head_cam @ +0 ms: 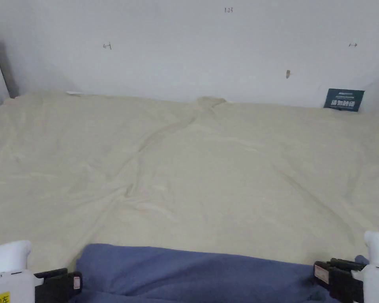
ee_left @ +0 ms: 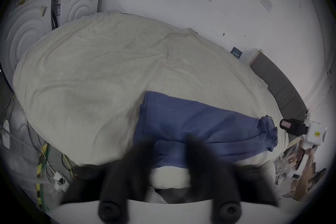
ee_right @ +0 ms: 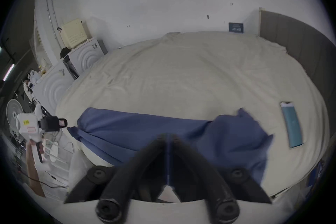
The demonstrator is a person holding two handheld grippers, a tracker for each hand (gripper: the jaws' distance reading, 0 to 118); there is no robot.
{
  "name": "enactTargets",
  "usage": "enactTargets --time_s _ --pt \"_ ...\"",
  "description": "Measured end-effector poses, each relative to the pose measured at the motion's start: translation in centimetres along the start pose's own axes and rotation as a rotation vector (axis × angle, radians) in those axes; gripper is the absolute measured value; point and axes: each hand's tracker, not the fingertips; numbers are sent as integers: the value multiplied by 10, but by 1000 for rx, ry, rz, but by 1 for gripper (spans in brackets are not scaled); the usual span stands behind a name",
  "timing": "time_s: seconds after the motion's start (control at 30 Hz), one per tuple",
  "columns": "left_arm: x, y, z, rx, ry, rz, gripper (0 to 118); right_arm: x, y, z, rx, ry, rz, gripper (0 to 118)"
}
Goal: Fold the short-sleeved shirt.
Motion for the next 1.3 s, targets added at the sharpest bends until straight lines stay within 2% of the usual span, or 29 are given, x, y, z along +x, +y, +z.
enactTargets --time_s 0.03,0.1,0.27,0.4,0.53,0.57,0.6,0.63,0.67,0.7,0.77,0.83,1.03,1.13,1.3 --pt "-8 -3 -2 -4 0 23 0 -5 0 -7 -24 44 -29 0" --pt "-24 -11 4 4 -34 60 0 -19 -5 -21 -66 130 -33 0" --pt "-59 -19 17 34 -14 188 0 -61 -15 -49 -146 177 48 0" --pt "-70 -13 26 62 -16 188 0 -83 -15 -64 -174 202 67 0" --pt "-77 7 18 88 -163 226 0 -98 -16 -73 -196 209 82 0" --pt "-77 13 13 70 -207 238 4 -100 -17 -74 -203 206 84 0" --pt "-78 18 7 57 -253 250 21 -102 -17 -76 -211 198 83 0" --pt "-79 22 -1 41 -273 248 66 -102 -18 -77 -213 193 74 0" --pt "-77 25 -11 13 -301 243 101 -103 -19 -78 -217 190 63 0" --pt "-74 29 -23 -25 -314 224 118 -102 -19 -79 -220 187 49 0" --pt "-75 33 -32 -72 -337 204 117 -100 -19 -81 -226 173 29 0" --pt "-71 36 -50 -100 -385 269 117 -98 -19 -83 -234 162 29 0" --pt "-87 39 -88 -155 -363 335 117 -94 -20 -90 -253 127 23 0" --pt "-90 39 -96 -169 -403 414 117 -93 -19 -96 -265 122 16 0" --pt "-88 39 -105 -185 -419 396 117 -92 -21 -103 -286 116 17 0"
